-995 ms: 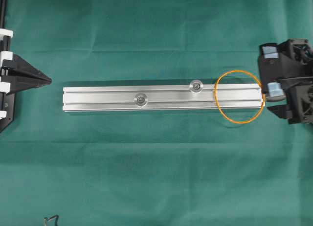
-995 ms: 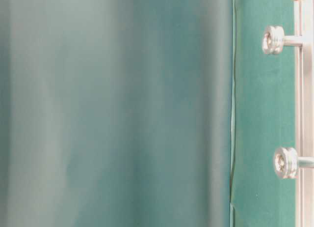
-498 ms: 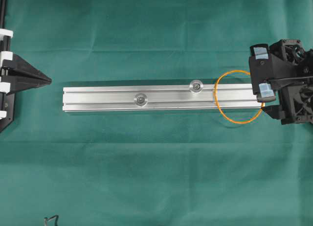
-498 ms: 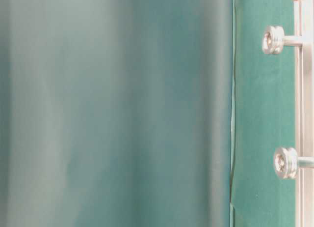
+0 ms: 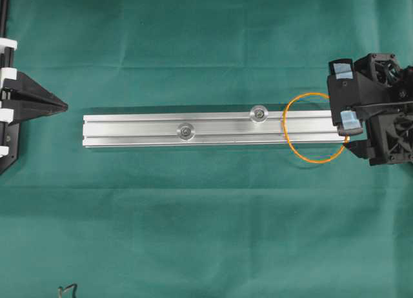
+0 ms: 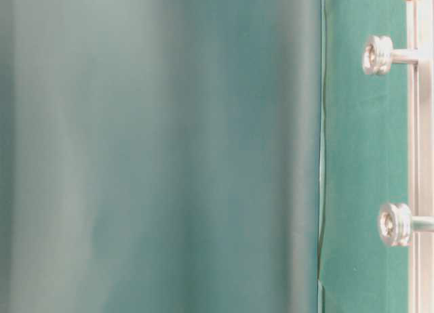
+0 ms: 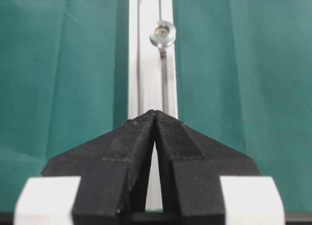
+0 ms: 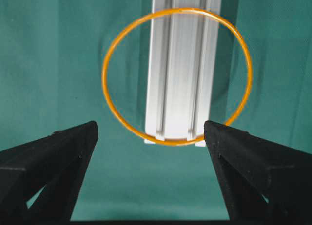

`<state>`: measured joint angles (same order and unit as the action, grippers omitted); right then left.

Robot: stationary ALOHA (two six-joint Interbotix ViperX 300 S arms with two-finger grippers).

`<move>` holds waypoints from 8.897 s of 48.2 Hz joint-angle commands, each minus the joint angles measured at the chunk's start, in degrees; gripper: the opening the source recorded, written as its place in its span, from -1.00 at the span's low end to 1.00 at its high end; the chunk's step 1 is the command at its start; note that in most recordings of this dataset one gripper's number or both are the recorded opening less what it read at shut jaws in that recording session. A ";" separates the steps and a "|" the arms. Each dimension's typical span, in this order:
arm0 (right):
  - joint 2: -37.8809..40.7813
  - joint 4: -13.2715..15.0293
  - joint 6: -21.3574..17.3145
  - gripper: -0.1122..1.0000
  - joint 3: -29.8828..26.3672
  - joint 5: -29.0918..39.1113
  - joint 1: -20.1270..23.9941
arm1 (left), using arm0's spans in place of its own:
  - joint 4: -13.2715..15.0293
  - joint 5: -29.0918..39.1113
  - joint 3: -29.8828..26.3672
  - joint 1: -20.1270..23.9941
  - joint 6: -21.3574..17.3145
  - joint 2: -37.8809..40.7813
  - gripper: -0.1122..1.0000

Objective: Hook the rubber onto the shaft.
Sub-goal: 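Move the right gripper over the orange rubber band at the rail end, then lower the open right gripper and close it on the band's edge, then lift the gripped band with the right gripper toward the rail center, then carry the band leftward over the right metal pulley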

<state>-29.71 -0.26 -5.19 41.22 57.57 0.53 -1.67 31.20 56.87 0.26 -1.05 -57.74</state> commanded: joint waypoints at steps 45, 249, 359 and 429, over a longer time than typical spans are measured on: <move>4.75 -2.99 -0.35 1.00 2.72 -8.53 2.55 | -0.18 -0.26 -1.85 0.00 0.09 0.44 -0.76; 1.58 0.26 -0.62 -0.67 -3.96 3.16 6.94 | -0.18 -0.26 -1.85 0.00 0.09 0.44 -0.76; 21.01 4.13 -0.44 -0.67 -20.65 -3.78 6.24 | -0.18 -0.26 -1.85 0.00 0.09 0.44 -0.76; 22.32 3.69 -0.53 -0.67 -17.05 -8.44 6.24 | -0.26 -0.26 -1.85 0.00 0.09 0.44 -0.76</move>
<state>-6.77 3.52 -5.63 24.79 49.57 6.77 -1.67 31.20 56.87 0.18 -1.05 -57.83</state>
